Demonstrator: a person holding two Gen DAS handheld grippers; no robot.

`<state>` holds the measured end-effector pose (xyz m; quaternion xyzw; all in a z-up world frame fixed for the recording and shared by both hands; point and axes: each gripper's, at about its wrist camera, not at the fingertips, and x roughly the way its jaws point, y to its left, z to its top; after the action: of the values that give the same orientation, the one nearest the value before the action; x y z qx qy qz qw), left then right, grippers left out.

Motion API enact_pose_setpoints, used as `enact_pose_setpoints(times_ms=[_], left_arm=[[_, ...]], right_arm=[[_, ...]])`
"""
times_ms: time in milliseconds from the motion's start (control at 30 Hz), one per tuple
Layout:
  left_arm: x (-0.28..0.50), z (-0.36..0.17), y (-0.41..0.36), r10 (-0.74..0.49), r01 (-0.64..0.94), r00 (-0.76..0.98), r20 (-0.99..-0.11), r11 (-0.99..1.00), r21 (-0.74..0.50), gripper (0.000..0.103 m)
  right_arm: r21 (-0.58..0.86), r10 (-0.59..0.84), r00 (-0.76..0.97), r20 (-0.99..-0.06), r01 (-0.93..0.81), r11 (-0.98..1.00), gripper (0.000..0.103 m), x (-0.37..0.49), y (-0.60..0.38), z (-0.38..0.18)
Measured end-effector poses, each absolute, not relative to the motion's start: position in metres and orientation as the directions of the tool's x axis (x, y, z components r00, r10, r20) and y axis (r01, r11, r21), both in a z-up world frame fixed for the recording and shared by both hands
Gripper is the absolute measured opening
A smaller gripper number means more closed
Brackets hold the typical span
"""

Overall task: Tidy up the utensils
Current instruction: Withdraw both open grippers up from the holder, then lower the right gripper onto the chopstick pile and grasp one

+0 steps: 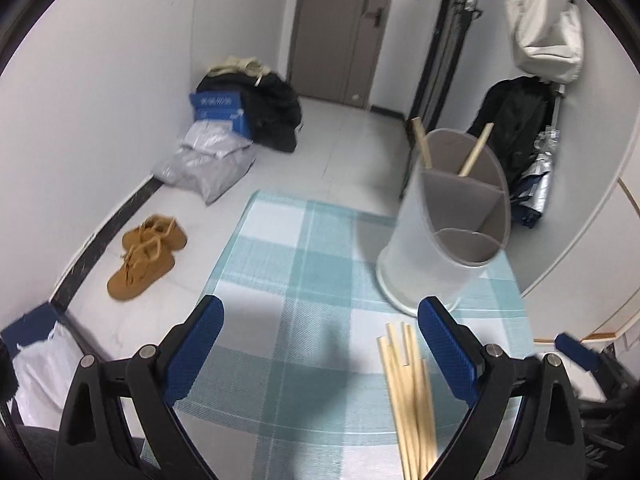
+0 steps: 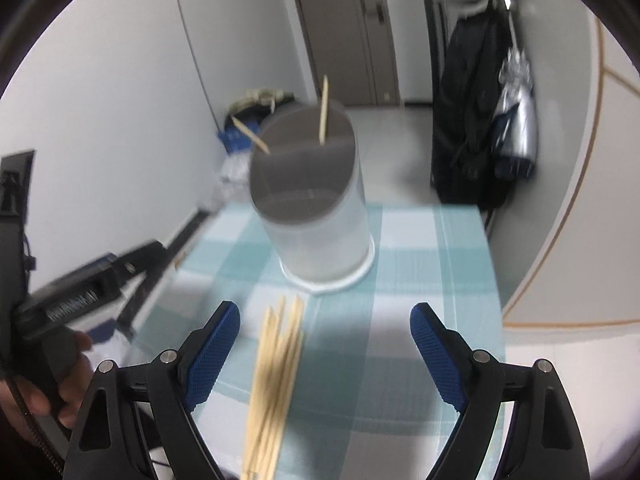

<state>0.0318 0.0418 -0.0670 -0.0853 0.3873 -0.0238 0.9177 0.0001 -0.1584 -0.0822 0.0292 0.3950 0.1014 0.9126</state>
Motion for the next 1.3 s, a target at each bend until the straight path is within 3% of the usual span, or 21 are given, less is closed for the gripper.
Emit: enact_pose_setpoints(times_ms=[133,333,467,500,867,1100,1167,1300], left_arm=[[0.032,-0.056,0.055,-0.016,-0.096,0.73,-0.683,0.987,-0.125,0.095],[0.034,-0.056,0.071,-0.024,-0.139,0.719,-0.695,0.974,-0.178,0.095],[0.036,-0.061,0.08,-0.048,-0.166,0.692,-0.72,0.961,-0.224,0.095],[0.035,-0.061,0.084,-0.065,-0.179,0.689,-0.722,0.95,-0.256,0.095],[0.041,-0.059,0.093,-0.089,-0.2,0.68,-0.728,0.933,-0.3,0.095],[0.045,-0.067,0.096,-0.08,-0.213,0.661,-0.746,0.934,-0.288,0.095],[0.046,-0.069,0.095,-0.068,-0.213,0.656,-0.752,0.939,-0.271,0.095],[0.044,-0.075,0.097,-0.037,-0.231,0.645,-0.764,0.943,-0.24,0.095]], right_arm=[[0.115,0.2,0.567,-0.799,-0.183,0.976,0.085,0.016,-0.149,-0.113],[0.071,0.17,0.471,-0.866,-0.221,0.973,0.075,0.032,-0.132,-0.143],[0.059,0.149,0.4,-0.904,-0.229,0.972,0.047,0.041,-0.123,-0.156],[0.066,0.155,0.389,-0.908,-0.233,0.97,0.045,0.041,-0.12,-0.158],[-0.058,0.049,0.384,-0.922,-0.262,0.963,0.044,0.033,-0.104,-0.16],[-0.062,0.051,0.367,-0.929,-0.289,0.955,0.04,0.041,-0.102,-0.16],[-0.073,0.046,0.375,-0.926,-0.296,0.952,0.03,0.046,-0.094,-0.162],[-0.051,0.06,0.371,-0.927,-0.282,0.958,0.024,0.052,-0.087,-0.161]])
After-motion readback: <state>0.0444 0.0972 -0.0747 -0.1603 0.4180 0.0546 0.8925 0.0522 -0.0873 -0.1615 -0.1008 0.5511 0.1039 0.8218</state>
